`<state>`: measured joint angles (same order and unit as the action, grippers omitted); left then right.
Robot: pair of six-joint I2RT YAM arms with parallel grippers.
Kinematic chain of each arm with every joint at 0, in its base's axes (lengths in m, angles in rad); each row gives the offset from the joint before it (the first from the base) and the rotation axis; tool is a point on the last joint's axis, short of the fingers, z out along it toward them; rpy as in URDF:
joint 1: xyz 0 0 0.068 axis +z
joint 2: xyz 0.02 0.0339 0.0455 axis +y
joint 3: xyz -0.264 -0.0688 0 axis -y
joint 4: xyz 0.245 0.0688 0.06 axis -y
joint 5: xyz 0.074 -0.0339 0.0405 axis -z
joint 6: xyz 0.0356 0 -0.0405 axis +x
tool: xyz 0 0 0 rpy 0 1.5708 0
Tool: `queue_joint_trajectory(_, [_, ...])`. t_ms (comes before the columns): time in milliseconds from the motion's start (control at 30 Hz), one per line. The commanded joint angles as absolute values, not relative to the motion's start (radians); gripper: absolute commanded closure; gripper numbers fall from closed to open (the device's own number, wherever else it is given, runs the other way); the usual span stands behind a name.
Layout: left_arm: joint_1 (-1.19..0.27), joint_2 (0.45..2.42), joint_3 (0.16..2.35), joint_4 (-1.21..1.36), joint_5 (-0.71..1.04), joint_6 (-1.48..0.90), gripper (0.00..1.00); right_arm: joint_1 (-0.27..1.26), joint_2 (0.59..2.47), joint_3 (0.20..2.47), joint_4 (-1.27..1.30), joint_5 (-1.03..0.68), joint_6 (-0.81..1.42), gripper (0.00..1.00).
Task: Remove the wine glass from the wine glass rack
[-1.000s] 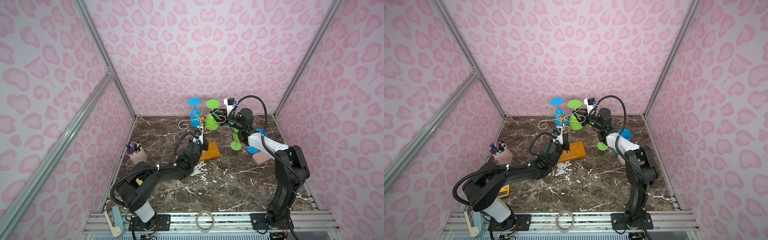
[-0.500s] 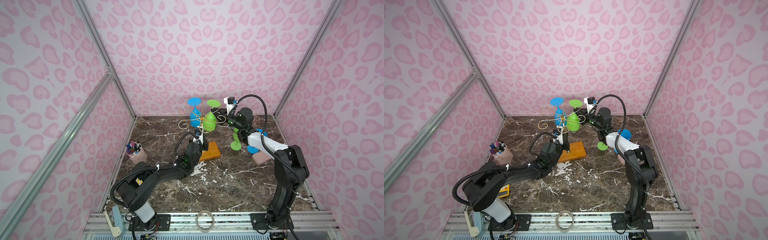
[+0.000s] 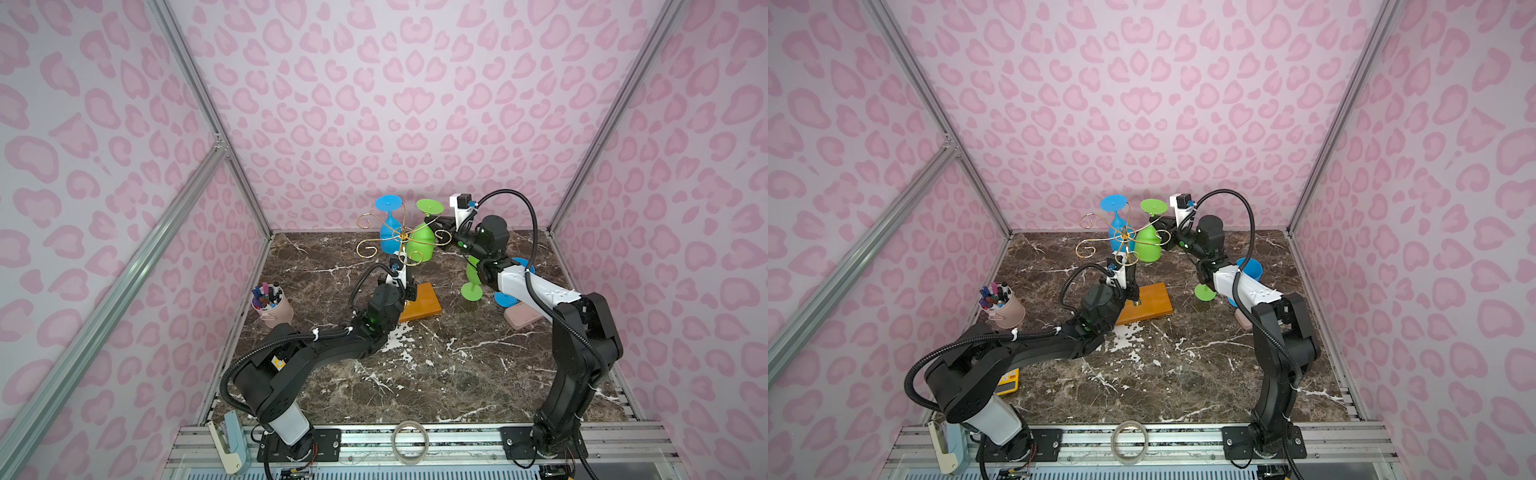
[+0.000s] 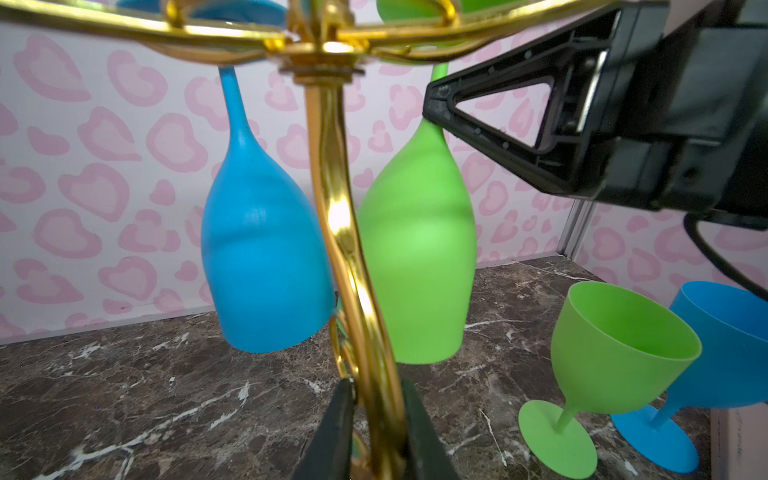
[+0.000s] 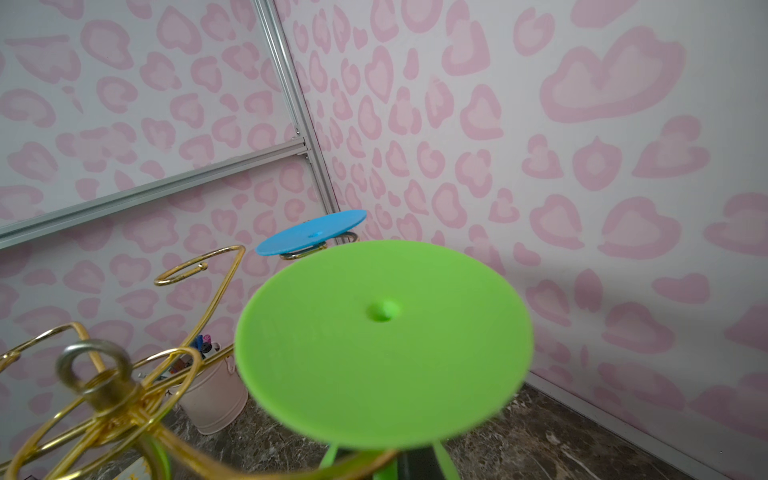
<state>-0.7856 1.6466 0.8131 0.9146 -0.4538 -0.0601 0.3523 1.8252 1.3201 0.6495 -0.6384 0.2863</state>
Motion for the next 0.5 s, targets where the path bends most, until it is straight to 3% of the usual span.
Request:
queue_joint_trajectory(0, [-0.786,1.64,0.83,0.911,-0.446,-0.075,0.79,0.353,1.812,1.309,0.626,-0.612,0.236,1.0])
queue_joint_trajectory(467, [-0.787,1.642,0.834,0.905,-0.445,-0.081,0.79,0.377,1.751,1.291,0.515,-0.563,0.101,1.0])
